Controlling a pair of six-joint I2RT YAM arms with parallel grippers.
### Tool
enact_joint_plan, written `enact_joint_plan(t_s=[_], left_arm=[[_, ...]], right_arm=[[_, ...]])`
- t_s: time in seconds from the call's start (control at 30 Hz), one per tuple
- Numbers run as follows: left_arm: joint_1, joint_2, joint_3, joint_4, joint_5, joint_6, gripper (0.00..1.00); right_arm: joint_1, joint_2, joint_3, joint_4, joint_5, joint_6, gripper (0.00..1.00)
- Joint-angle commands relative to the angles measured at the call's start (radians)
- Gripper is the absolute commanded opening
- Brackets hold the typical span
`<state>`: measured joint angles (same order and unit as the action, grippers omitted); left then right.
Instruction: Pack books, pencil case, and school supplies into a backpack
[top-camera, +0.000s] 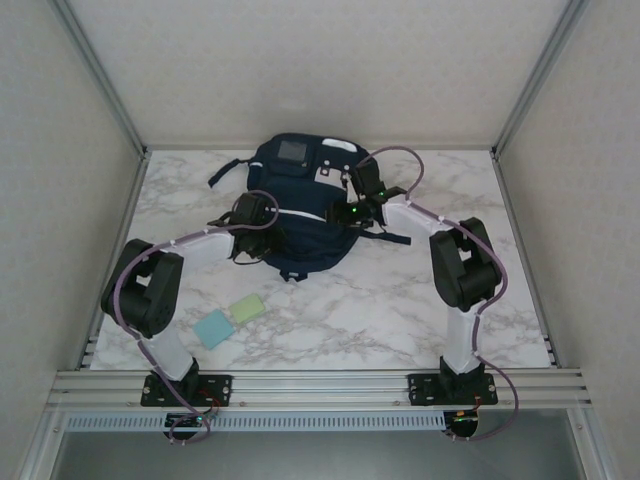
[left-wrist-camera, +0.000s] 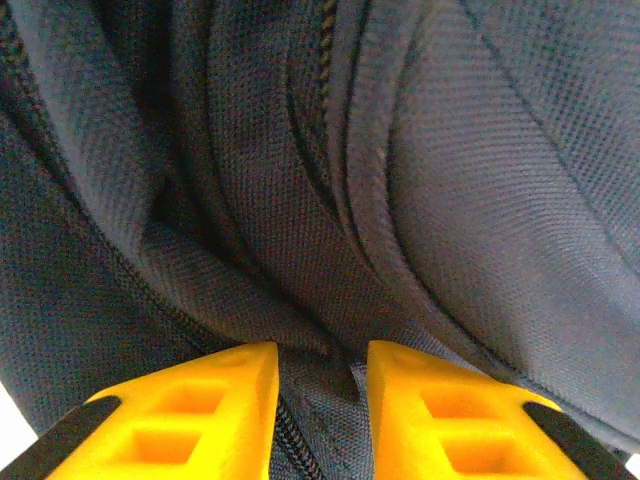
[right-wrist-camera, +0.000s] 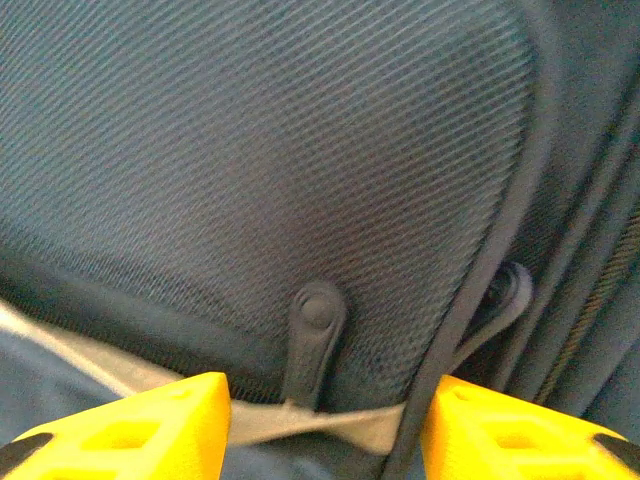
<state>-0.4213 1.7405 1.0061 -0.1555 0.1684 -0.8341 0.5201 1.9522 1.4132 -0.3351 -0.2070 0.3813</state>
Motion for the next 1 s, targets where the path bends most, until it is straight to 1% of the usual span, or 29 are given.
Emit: enact_joint_plan(t_s=[0.0,0.03,0.07,0.1,0.23,0.33,0.43,0.5,0.6,0.73,0.8,0.9,0.97], left_arm=[[0.016,0.060,0.051,0.011,-0.045,0.049,0.29],[0.014,0.068,0.059,0.019,-0.033,0.048,0.29],[0.015,0.075,0.065,0.023,-0.028,0.046,0.29],[0.015,0.078,0.072,0.024,-0.030,0.048,0.29],[0.036,0.068,0.093,-0.018,-0.066,0.085,0.30],[0.064,0.052,0.101,-0.054,-0.076,0.111,0.37],[0.080,0.035,0.102,-0.079,-0.090,0.131,0.44],[0.084,0.028,0.099,-0.090,-0.091,0.136,0.46],[0.084,0.027,0.102,-0.102,-0.082,0.145,0.47],[0.084,0.034,0.104,-0.118,-0.078,0.158,0.47],[0.084,0.038,0.106,-0.125,-0.078,0.163,0.48],[0.084,0.041,0.111,-0.134,-0.079,0.167,0.47],[0.084,0.043,0.114,-0.136,-0.079,0.170,0.48]], right_arm=[[0.093,-0.068,-0.089,-0.020,-0.222,0.008,0.51],[0.105,-0.088,-0.120,-0.001,-0.260,0.023,0.51],[0.112,-0.107,-0.146,0.008,-0.268,0.030,0.51],[0.118,-0.137,-0.172,0.010,-0.249,0.032,0.50],[0.089,-0.262,-0.220,-0.025,-0.056,-0.001,0.52],[0.040,-0.280,-0.181,-0.055,-0.020,-0.036,0.53],[-0.004,-0.232,-0.095,-0.094,0.003,-0.068,0.53],[-0.025,-0.180,-0.037,-0.103,0.026,-0.087,0.53],[-0.057,-0.085,0.057,-0.108,0.020,-0.082,0.50],[-0.089,0.029,0.149,-0.078,0.001,-0.034,0.46],[-0.094,0.078,0.185,-0.064,-0.025,-0.014,0.43],[-0.095,0.144,0.237,-0.045,-0.072,0.016,0.42],[-0.095,0.167,0.249,-0.022,-0.112,0.036,0.38]])
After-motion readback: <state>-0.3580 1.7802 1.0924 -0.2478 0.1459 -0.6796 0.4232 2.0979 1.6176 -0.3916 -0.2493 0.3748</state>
